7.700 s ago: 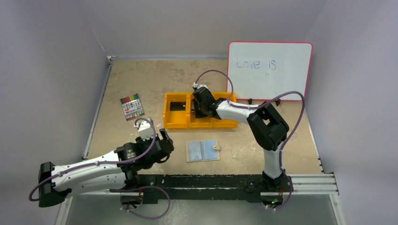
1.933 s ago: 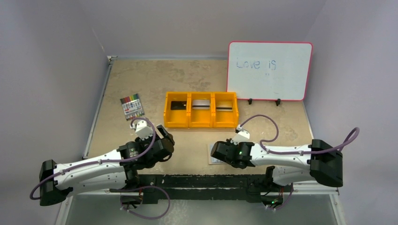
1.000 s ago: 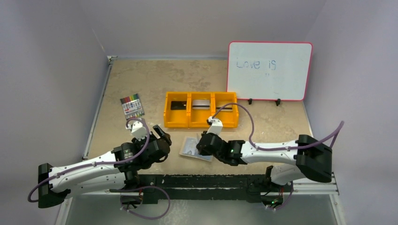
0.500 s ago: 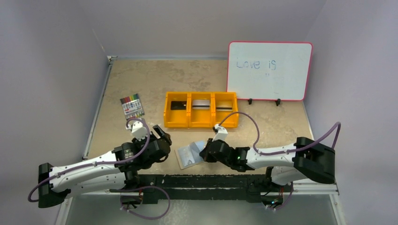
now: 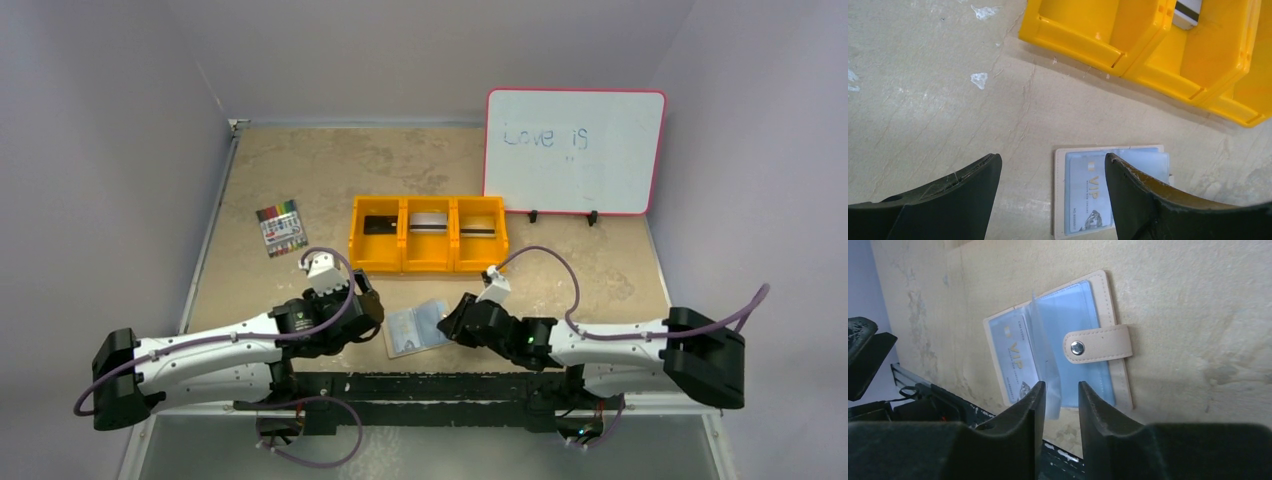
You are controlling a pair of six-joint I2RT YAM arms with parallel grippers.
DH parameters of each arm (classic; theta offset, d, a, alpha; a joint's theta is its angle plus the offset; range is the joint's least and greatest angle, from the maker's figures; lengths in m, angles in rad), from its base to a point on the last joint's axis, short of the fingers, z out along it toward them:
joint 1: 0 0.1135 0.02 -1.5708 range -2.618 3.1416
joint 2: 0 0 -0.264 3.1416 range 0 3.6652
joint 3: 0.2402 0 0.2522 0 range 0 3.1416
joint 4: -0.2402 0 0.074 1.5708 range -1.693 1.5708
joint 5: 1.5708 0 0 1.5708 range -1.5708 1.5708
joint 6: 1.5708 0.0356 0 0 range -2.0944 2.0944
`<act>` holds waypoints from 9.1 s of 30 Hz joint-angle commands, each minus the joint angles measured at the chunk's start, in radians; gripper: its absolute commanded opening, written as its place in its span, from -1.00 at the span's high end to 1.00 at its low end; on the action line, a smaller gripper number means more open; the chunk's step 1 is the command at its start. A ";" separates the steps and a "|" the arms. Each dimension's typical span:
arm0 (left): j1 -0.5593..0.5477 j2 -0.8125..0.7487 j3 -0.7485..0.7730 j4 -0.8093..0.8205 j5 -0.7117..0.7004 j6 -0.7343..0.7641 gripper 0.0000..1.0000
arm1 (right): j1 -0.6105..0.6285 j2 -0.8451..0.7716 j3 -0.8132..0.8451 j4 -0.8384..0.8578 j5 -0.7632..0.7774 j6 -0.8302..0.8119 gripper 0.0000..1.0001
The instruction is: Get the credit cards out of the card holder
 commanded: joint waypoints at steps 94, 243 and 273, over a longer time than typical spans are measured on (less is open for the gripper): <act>-0.001 0.435 -0.082 0.450 0.345 0.160 1.00 | -0.246 0.406 0.021 0.606 -0.541 -0.075 1.00; -0.001 0.329 -0.100 0.425 0.339 0.159 0.88 | -0.279 0.472 -0.005 0.738 -0.620 -0.076 0.47; -0.001 0.322 -0.087 0.408 0.332 0.161 0.91 | -0.274 0.395 0.052 0.453 -0.599 -0.118 0.27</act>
